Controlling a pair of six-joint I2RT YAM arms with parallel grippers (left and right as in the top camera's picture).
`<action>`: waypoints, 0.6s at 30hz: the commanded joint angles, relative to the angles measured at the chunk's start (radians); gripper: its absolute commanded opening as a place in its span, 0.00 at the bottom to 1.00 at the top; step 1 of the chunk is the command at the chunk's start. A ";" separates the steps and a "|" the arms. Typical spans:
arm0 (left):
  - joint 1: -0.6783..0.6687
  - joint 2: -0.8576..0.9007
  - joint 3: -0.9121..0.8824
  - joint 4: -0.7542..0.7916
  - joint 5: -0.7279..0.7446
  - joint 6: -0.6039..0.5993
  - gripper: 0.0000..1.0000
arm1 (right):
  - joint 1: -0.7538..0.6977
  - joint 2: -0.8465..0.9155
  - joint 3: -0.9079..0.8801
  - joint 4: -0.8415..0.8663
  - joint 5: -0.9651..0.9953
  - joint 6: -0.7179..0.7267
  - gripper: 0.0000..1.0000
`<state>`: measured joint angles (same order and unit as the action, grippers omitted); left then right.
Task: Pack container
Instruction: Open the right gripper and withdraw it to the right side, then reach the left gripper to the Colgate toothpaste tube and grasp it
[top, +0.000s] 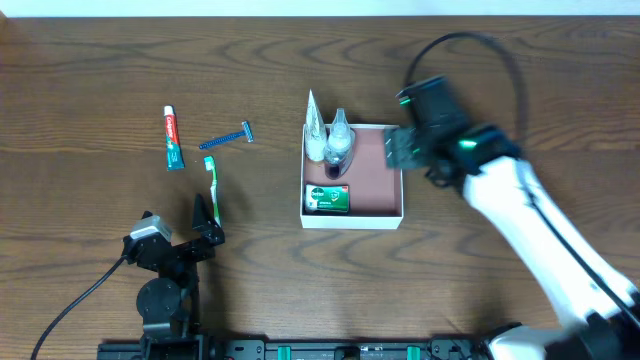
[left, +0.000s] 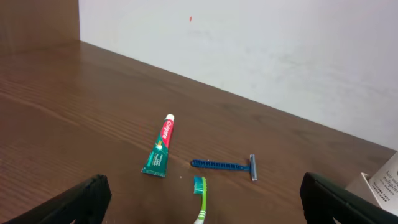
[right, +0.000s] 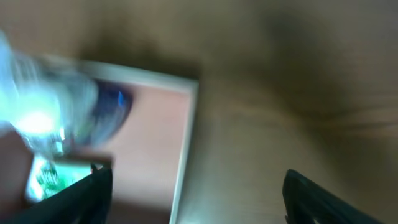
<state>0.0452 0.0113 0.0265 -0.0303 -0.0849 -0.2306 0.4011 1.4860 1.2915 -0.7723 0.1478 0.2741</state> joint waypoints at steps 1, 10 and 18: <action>0.005 -0.001 -0.023 -0.035 -0.011 0.016 0.98 | -0.114 -0.071 0.022 0.006 0.005 0.003 0.99; 0.005 -0.001 -0.023 -0.031 -0.011 0.016 0.98 | -0.472 -0.074 0.022 -0.016 0.004 0.056 0.99; 0.004 0.000 -0.022 -0.014 0.009 0.005 0.98 | -0.586 -0.074 0.022 -0.017 -0.002 0.062 0.99</action>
<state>0.0452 0.0113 0.0265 -0.0269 -0.0845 -0.2306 -0.1635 1.4075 1.3102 -0.7887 0.1493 0.3214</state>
